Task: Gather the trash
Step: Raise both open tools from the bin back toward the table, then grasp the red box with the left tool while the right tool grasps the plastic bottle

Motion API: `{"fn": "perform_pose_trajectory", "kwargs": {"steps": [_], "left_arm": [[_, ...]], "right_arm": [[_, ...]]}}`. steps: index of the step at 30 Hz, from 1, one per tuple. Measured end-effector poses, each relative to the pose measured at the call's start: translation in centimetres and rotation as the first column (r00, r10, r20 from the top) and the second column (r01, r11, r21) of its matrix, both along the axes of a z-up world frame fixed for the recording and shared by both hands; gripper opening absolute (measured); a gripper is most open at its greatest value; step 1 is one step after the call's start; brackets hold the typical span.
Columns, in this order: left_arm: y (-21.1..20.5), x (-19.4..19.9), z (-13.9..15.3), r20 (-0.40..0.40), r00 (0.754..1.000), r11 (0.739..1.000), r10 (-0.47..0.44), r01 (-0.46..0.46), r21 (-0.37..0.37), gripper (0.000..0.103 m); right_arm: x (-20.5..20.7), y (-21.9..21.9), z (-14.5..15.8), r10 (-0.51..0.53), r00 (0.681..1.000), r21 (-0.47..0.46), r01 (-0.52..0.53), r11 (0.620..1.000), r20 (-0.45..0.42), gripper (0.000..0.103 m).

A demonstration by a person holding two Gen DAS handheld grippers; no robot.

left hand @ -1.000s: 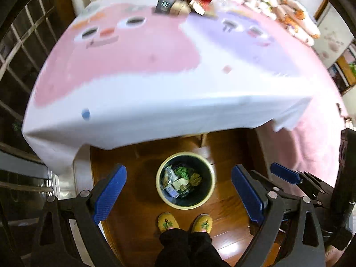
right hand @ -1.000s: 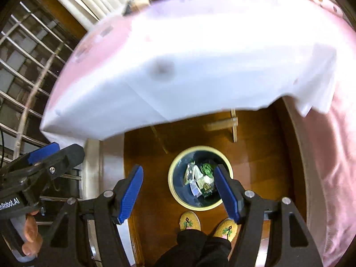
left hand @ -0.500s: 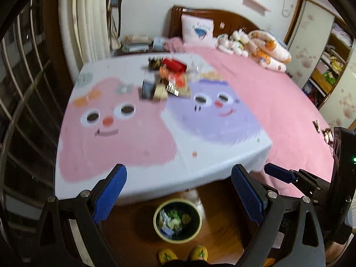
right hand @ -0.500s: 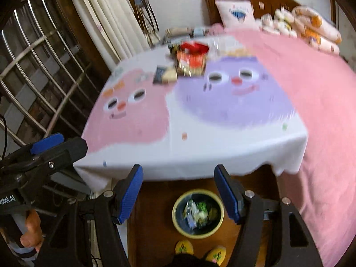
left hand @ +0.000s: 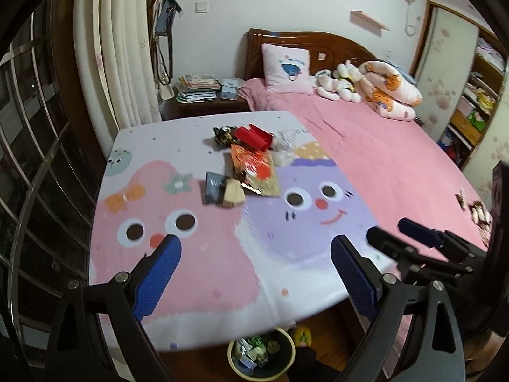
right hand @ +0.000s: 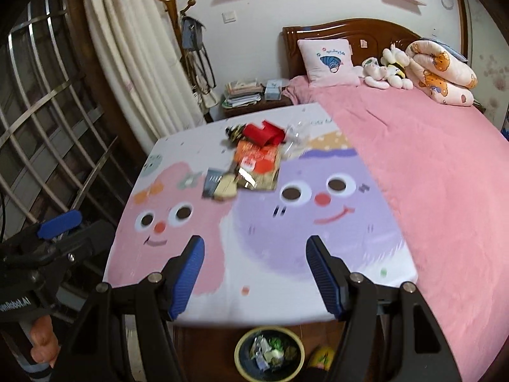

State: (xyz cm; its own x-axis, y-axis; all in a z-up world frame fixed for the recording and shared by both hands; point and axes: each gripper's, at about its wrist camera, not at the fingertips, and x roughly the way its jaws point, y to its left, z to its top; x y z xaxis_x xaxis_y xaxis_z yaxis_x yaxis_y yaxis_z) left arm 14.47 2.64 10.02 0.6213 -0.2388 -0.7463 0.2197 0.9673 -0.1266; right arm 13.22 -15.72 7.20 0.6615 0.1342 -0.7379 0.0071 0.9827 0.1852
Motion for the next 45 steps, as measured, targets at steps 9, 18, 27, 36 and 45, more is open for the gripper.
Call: {"fn": "perform_pose_trajectory", "kwargs": {"steps": [9,18,27,36,45], "left_arm": [[-3.7,13.6,-3.0,-0.055,0.988,0.989,0.147,-0.145,0.04,0.094],[-8.4,27.3,-8.1,-0.145,0.955,0.965,0.258,-0.248,0.083,0.094],[-9.3,32.9,-11.7,-0.223,0.915,0.941,0.336,-0.318,0.111,0.094],[-10.2,36.9,-13.8,-0.307,0.886,0.937,0.348,-0.339,0.083,0.094],[-12.6,41.7,-16.7,-0.416,0.829,0.925,0.373,-0.366,0.101,0.094]], "right_arm": [[14.8,-5.4,-2.7,0.034,0.999,0.031,-0.033,0.999,-0.034,0.067],[29.8,-9.3,-10.0,0.055,0.984,0.079,-0.042,0.996,-0.17,0.074],[37.7,-9.2,-16.8,0.003,0.964,0.075,0.017,0.997,-0.266,0.077],[39.0,-8.6,-18.8,0.046,0.955,0.014,-0.044,0.999,-0.293,0.075],[38.8,-12.0,-18.6,0.11,0.947,0.12,-0.077,0.99,-0.302,0.074]]}}
